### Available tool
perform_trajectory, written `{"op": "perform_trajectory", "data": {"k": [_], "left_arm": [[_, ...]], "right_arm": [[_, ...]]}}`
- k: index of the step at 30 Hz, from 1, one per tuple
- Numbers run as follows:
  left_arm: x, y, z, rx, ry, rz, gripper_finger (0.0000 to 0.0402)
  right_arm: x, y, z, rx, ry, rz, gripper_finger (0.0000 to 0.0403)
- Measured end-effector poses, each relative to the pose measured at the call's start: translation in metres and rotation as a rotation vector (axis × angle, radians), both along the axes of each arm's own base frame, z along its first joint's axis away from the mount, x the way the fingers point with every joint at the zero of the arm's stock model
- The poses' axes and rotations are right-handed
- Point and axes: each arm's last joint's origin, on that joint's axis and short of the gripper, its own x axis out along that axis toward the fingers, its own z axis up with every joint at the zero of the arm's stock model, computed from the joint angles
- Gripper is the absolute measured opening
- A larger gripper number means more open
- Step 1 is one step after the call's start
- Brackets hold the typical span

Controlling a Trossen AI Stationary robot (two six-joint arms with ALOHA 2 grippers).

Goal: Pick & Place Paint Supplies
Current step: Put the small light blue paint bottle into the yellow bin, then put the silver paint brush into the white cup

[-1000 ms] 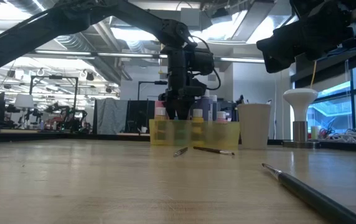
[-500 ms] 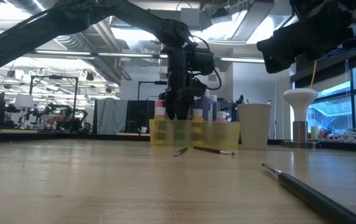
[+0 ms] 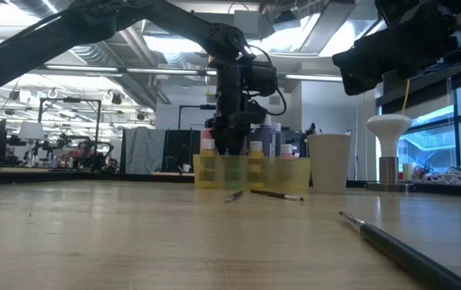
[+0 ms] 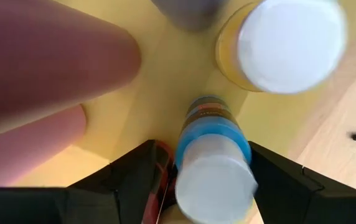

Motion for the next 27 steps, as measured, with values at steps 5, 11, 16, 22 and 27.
{"op": "perform_trajectory", "data": {"k": [5, 11, 16, 22, 27], "left_arm": [[-0.002, -0.003, 0.011, 0.008, -0.018, -0.004, 0.0236], [-0.001, -0.005, 0.026, 0.016, -0.040, -0.009, 0.0236], [-0.003, -0.006, 0.041, 0.015, -0.034, -0.009, 0.0236], [-0.011, -0.010, 0.063, 0.008, -0.011, -0.010, 0.0235], [-0.018, -0.018, 0.081, -0.004, -0.034, 0.022, 0.0236]], "right_arm": [[0.000, 0.000, -0.001, -0.002, 0.005, 0.000, 0.0158], [0.000, 0.000, -0.001, -0.002, 0.007, 0.000, 0.0158], [0.000, 0.000, -0.001, -0.002, 0.007, 0.000, 0.0157], [0.000, 0.000, -0.001, -0.002, 0.007, 0.000, 0.0157], [0.000, 0.000, -0.001, -0.001, 0.007, 0.000, 0.0157]]}}
